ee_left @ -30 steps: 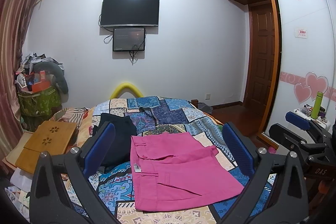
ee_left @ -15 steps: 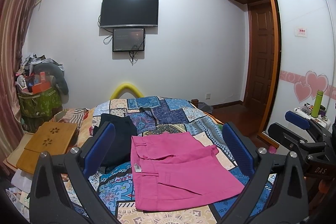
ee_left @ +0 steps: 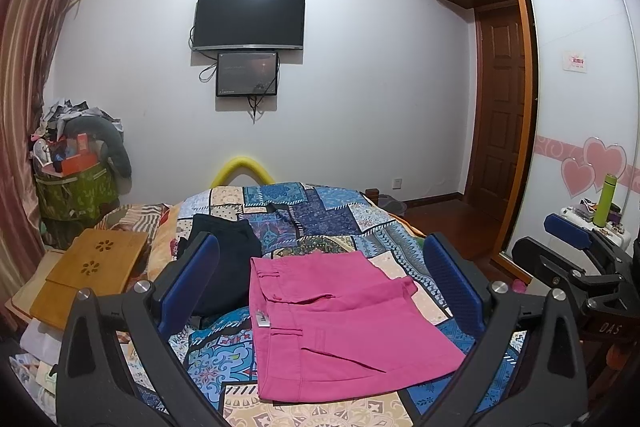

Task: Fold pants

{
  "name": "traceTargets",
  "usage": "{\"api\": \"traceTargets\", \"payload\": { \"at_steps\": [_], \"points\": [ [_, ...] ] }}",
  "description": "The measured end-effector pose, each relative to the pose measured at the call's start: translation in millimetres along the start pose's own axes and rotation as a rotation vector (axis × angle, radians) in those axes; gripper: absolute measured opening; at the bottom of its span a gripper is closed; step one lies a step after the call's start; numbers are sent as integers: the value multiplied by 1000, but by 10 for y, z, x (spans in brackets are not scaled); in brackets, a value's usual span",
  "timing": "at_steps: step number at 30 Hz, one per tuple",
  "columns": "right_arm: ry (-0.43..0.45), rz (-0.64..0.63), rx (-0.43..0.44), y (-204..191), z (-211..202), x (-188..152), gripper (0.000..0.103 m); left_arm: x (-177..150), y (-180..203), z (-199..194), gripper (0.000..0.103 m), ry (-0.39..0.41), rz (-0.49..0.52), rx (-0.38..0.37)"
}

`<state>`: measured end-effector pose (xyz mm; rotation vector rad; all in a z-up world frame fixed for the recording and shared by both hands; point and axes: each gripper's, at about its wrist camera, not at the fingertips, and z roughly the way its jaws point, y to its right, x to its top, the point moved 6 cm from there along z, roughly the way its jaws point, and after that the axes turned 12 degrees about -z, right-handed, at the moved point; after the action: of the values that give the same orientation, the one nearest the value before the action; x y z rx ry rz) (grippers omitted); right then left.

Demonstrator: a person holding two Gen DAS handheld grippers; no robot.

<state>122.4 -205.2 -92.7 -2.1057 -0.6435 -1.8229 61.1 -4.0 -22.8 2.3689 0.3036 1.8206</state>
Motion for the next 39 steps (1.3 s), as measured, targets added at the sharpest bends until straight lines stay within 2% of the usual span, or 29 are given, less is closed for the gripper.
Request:
{"api": "traceTargets", "payload": {
  "at_steps": [16, 24, 30, 39],
  "points": [
    [-8, 2, 3, -19, 29, -24, 103, -5, -33, 31, 103, -4, 1, 10],
    [-32, 12, 8, -21, 189, -79, 103, -62, -64, 260, 103, -45, 9, 27],
    [-96, 18, 11, 59, 465, -264, 103, -168, -179, 697, 103, -137, -11, 52],
    [-282, 33, 8, 428, 1100, -796, 103, -487, -580, 1625, 103, -337, -52, 134]
  ]
}}
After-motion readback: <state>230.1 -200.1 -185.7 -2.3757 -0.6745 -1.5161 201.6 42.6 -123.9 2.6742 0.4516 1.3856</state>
